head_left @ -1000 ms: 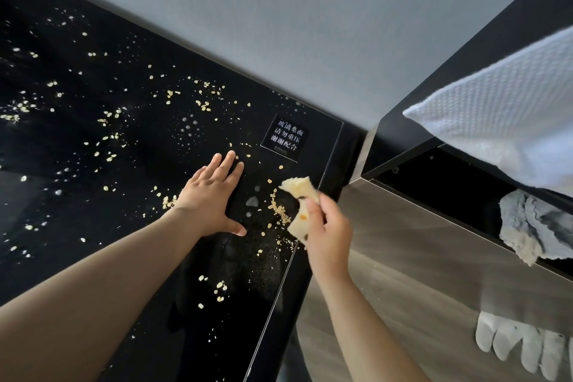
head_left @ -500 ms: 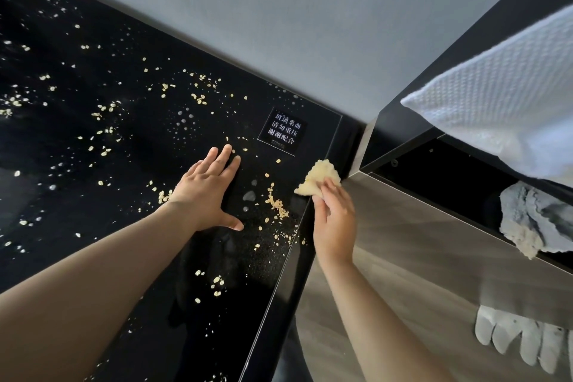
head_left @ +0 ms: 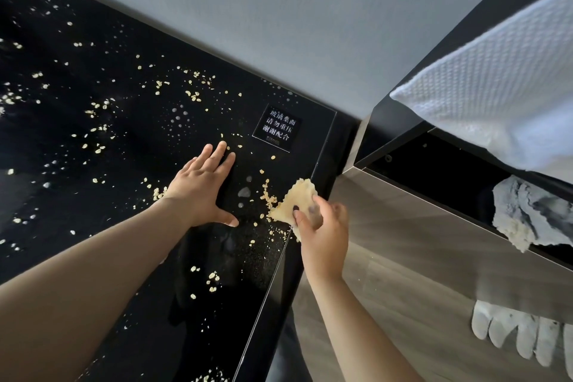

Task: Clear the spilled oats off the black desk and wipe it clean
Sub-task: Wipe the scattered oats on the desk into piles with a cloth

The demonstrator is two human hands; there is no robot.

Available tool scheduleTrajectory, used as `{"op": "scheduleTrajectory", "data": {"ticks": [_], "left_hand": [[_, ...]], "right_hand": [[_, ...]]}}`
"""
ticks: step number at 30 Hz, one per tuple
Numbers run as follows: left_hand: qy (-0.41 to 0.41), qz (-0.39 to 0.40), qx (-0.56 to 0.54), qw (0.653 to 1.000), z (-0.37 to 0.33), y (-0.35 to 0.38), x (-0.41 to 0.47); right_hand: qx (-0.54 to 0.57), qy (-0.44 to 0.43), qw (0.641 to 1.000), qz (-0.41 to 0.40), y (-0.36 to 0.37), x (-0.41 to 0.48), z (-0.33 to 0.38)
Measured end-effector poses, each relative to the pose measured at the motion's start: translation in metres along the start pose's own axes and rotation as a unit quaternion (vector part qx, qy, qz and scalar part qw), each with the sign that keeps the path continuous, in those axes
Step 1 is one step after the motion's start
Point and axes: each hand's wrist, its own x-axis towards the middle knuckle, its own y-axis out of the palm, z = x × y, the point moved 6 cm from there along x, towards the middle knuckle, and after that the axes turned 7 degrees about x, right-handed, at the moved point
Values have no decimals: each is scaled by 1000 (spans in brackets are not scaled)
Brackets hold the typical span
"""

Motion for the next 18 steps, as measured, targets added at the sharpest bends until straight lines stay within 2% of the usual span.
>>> {"op": "scheduleTrajectory", "data": {"ticks": [4, 9, 12, 15, 18], "left_hand": [[1, 0, -4, 1000, 0, 0, 0], [3, 0, -6, 1000, 1, 0, 0], [3, -2, -5, 1000, 1, 1, 0], [3, -4, -4, 1000, 1, 1, 0], [3, -7, -3, 1000, 1, 1, 1]], "right_hand": [[21, -31, 999, 19, -4, 3, 10], [99, -43, 993, -39, -30, 34, 37], [47, -109, 990, -81, -32, 63, 58], [-45, -180, 979, -86, -18, 88, 73], [-96, -191, 972, -94, -4, 114, 75]]}}
